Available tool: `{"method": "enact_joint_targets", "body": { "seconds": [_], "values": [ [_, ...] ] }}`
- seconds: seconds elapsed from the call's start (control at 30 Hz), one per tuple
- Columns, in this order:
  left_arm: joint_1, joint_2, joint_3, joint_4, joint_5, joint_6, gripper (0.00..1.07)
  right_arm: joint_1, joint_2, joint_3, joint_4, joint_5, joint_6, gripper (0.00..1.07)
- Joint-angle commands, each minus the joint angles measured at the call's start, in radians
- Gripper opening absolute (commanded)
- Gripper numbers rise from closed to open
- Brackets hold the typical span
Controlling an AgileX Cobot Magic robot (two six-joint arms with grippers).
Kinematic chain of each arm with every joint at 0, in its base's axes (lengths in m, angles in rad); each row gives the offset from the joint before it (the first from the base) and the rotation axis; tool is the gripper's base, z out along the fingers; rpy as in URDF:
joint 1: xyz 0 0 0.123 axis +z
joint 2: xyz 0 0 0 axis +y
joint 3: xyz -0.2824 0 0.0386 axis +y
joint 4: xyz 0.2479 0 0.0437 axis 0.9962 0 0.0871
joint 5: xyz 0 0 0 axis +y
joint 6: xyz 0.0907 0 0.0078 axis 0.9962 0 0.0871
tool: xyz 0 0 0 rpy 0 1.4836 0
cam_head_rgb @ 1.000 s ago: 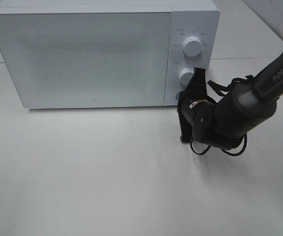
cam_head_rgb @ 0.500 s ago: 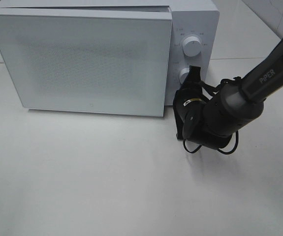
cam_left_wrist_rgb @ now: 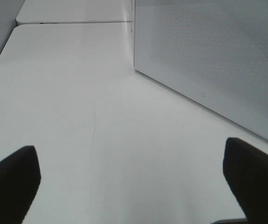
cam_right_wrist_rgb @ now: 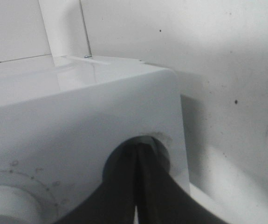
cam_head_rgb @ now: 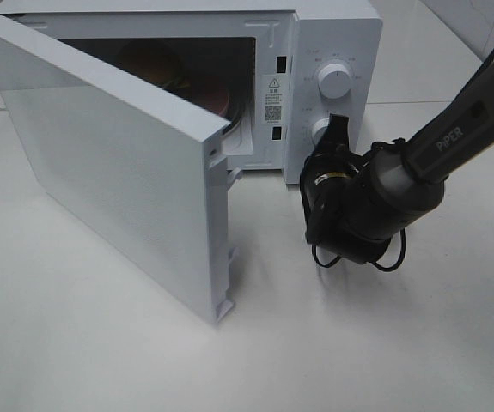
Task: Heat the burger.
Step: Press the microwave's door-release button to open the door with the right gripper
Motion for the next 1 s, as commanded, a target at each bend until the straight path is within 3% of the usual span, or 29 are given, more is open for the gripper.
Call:
{"method": "enact_joint_targets", "body": {
  "seconds": [0.03,1.0],
  "values": [
    [0.003,-0.022,0.003,0.000,-0.002,0.001,1.00,-0.055,0.011,-0.100,-0.134,-0.240,-0.004,0.00],
    [0.003,-0.022,0.003,0.000,-0.002,0.001,1.00,-0.041,-0.014,-0.096,-0.100,-0.052,-0.026,0.00]
  ]
}}
